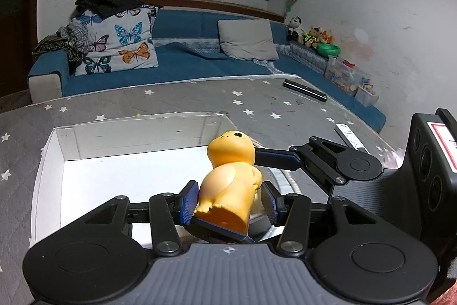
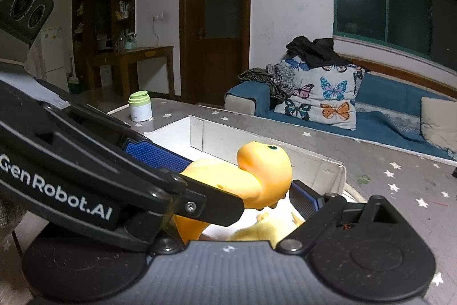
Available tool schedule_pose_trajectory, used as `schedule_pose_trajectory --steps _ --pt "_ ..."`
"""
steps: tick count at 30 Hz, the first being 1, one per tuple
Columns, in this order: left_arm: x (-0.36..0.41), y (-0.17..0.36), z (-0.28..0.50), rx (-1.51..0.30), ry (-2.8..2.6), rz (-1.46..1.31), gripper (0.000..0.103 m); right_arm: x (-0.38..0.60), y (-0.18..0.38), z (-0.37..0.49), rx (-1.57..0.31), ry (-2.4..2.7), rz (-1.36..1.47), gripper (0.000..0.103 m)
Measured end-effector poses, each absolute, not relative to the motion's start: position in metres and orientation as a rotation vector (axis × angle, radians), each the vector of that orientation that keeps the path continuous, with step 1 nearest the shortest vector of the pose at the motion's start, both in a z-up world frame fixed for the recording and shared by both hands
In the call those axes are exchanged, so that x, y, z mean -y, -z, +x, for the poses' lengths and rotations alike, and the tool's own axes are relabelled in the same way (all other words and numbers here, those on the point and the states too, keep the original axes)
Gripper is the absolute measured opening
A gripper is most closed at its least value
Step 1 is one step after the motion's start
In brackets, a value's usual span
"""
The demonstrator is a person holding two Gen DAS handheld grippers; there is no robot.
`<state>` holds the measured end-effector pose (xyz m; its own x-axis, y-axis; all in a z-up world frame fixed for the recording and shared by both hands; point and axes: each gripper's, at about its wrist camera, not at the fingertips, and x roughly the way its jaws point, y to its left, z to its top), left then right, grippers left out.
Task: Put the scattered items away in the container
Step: 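Carry the rubber duck with both grippers into the box and release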
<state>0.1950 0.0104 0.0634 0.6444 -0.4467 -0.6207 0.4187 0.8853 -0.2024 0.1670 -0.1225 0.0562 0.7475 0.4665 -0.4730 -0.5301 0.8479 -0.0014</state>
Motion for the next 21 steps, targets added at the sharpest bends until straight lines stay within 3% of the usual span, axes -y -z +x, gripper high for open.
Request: schedule_pose_trajectory --steps 7,12,21 --pt "-0.024 -0.046 0.221 -0.776 0.475 -0.079 0.051 0.11 -0.037 0.195 -0.535 -0.574 -0.142 0.093" --pt "-0.035 -0.034 0.234 -0.812 0.46 -0.125 0.045 0.106 -0.024 0.209 -0.58 -0.592 -0.134 0.093" --pt "-0.04 -0.02 0.245 -0.844 0.444 -0.136 0.045 0.096 -0.01 0.219 -0.612 -0.583 -0.166 0.093"
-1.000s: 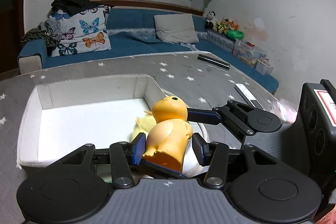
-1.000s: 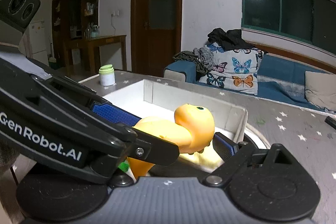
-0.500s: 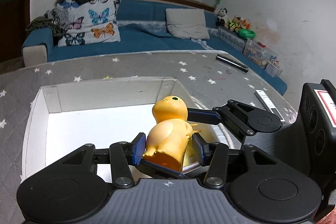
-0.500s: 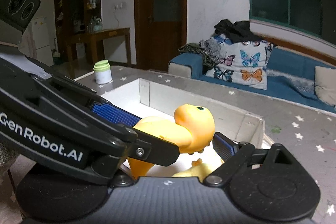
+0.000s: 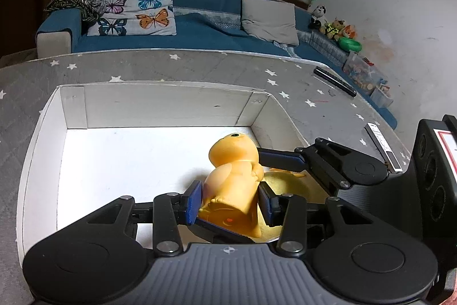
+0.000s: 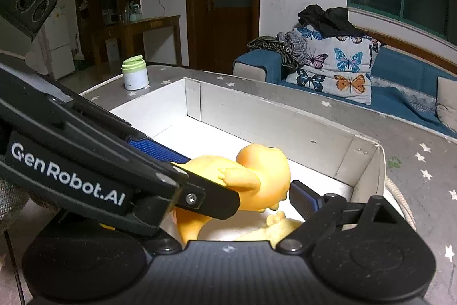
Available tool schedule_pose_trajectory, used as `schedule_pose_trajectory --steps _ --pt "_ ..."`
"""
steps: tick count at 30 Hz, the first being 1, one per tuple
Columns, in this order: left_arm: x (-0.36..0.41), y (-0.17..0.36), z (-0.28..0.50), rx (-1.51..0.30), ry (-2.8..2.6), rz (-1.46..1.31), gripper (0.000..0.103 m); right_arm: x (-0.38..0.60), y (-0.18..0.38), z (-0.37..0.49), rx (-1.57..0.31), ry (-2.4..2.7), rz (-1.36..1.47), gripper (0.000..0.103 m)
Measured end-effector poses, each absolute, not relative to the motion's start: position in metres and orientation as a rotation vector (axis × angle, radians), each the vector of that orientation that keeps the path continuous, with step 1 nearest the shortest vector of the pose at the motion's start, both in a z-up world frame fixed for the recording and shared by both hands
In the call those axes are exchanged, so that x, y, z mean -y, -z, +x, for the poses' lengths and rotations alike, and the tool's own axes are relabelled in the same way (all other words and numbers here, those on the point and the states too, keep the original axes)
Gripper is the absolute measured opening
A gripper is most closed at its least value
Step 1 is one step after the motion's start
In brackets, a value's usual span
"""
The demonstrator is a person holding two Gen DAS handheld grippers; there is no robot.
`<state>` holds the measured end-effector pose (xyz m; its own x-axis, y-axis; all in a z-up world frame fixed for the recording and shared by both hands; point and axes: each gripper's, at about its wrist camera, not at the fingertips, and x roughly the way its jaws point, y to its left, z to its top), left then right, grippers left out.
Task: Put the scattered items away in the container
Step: 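Carry the rubber duck with both grippers into the box and release, then close both grippers on the orange sponge beside the green bag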
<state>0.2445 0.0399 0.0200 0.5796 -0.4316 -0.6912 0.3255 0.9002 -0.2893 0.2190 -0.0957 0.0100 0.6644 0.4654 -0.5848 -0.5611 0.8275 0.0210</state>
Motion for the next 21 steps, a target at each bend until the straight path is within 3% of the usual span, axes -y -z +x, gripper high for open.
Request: schedule_pose_trajectory --steps 21 --pt "-0.062 -0.037 0.206 -0.78 0.341 -0.24 0.044 0.116 -0.032 0.177 -0.536 -0.534 -0.156 0.098"
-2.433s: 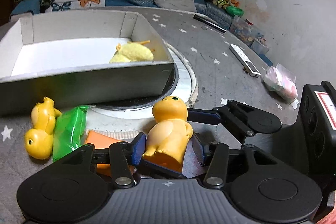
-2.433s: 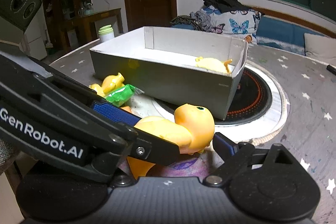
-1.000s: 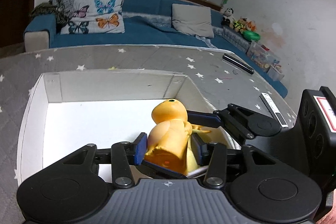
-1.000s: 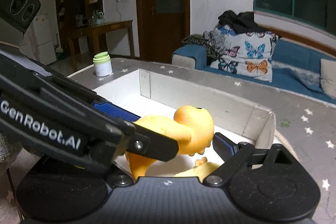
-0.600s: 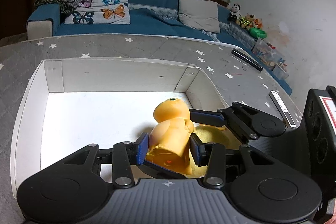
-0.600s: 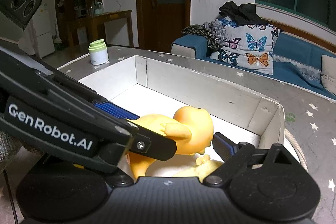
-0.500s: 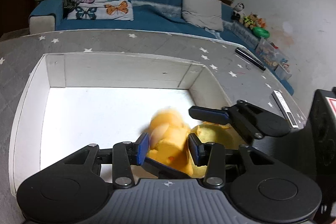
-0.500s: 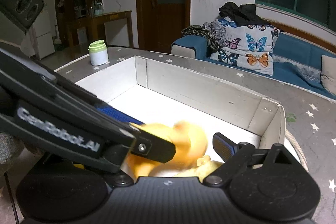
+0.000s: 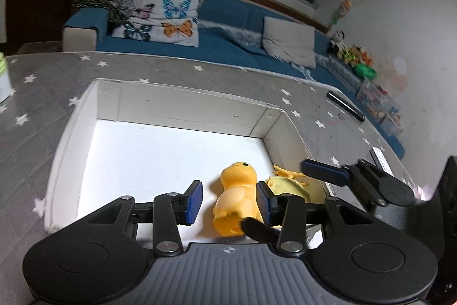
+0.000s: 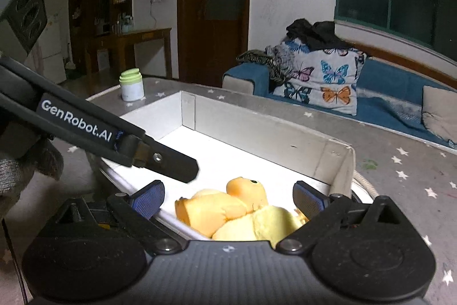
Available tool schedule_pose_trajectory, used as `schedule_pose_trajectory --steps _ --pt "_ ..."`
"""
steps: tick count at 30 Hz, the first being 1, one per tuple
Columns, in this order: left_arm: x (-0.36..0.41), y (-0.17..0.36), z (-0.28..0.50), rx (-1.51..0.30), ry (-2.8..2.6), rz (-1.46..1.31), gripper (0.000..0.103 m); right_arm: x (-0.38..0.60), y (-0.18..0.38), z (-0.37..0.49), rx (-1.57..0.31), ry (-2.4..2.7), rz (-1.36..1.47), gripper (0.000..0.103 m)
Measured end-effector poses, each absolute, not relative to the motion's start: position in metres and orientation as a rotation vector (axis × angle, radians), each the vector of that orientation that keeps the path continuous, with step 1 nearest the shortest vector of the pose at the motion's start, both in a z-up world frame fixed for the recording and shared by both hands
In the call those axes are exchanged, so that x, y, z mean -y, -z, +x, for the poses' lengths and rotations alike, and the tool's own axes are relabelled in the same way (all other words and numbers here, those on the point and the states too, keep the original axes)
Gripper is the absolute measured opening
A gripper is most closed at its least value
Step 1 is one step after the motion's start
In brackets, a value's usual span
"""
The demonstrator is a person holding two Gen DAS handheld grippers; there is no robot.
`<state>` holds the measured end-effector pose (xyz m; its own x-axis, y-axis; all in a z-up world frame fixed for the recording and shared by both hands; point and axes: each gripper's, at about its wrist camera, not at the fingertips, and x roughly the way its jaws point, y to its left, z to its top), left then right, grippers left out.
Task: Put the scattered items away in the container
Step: 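Close both grippers on the orange sponge beside the green bag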
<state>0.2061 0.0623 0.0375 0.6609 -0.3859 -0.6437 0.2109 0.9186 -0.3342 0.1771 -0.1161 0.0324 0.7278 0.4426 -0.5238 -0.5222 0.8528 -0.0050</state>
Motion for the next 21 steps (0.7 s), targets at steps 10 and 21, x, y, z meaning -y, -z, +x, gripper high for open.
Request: schedule_pose_trajectory --steps 10,21 --pt "-0.066 -0.039 0.15 -0.729 0.272 -0.243 0.044 0.135 -0.041 0.115 -0.501 -0.546 -0.111 0.099" --pt "-0.073 -0.017 0.104 -0.758 0.222 -0.282 0.044 0.125 -0.01 0.072 -0.587 -0.597 -0.157 0.099"
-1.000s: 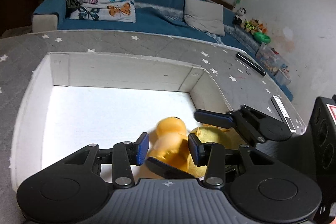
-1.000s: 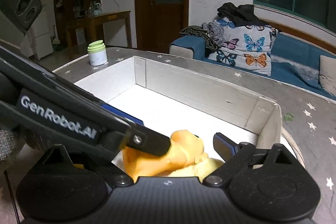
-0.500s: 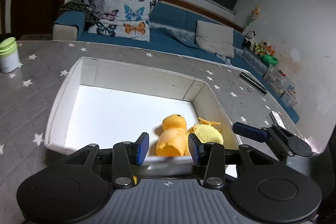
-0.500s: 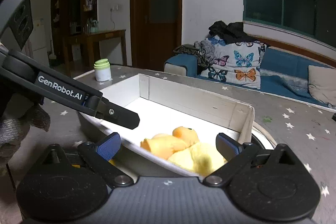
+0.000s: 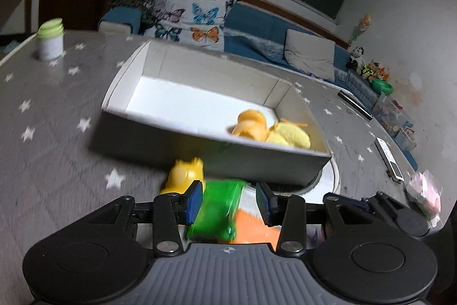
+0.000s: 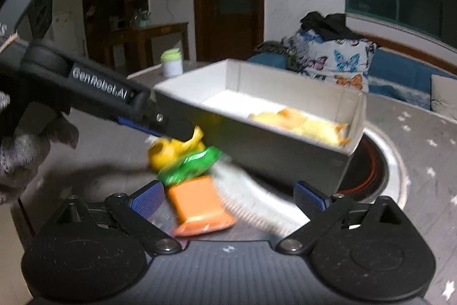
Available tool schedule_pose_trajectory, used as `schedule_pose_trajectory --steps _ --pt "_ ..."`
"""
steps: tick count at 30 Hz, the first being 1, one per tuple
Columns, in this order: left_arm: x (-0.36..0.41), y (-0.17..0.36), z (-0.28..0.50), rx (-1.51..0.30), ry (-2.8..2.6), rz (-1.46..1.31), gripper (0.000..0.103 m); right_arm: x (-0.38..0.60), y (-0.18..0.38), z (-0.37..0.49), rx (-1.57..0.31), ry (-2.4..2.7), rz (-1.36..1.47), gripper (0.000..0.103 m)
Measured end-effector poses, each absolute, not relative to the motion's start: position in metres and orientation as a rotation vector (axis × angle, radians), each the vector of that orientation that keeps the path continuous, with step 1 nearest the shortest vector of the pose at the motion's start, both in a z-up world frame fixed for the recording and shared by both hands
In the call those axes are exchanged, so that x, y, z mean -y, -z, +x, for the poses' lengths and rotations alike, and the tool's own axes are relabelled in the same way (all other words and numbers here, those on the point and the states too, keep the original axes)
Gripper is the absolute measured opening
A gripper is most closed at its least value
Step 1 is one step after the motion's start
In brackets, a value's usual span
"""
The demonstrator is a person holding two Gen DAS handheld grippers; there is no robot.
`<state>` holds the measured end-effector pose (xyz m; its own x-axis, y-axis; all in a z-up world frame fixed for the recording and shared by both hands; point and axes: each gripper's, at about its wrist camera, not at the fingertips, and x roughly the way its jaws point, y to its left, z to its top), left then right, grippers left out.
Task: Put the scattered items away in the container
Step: 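Close both grippers on the orange sponge beside the green bag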
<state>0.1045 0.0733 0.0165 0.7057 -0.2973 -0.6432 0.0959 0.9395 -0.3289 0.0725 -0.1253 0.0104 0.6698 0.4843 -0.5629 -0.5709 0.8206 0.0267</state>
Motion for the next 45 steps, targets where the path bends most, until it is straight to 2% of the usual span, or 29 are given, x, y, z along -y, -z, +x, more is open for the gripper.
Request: schedule_pose_trajectory --steps 4,9,19,22,45 --pt "-0.076 -0.009 0.097 -0.783 0.214 -0.298 0.043 0.116 0.0 0.07 -0.613 -0.615 -0.18 0.097" --pt "-0.071 -0.006 0.088 -0.794 0.244 -0.293 0.043 0.107 0.006 0.074 -0.637 -0.633 -0.191 0.089" --pt "-0.058 0.008 0.09 -0.862 0.283 -0.303 0.043 0.103 0.014 0.077 -0.663 -0.65 -0.172 0.067" --pt "-0.058 0.01 0.091 -0.869 0.285 -0.31 0.044 0.105 0.016 0.078 -0.673 -0.646 -0.169 0.056" --pt "-0.053 0.025 0.097 -0.925 0.323 -0.328 0.044 0.113 0.016 0.056 -0.683 -0.635 -0.211 0.058"
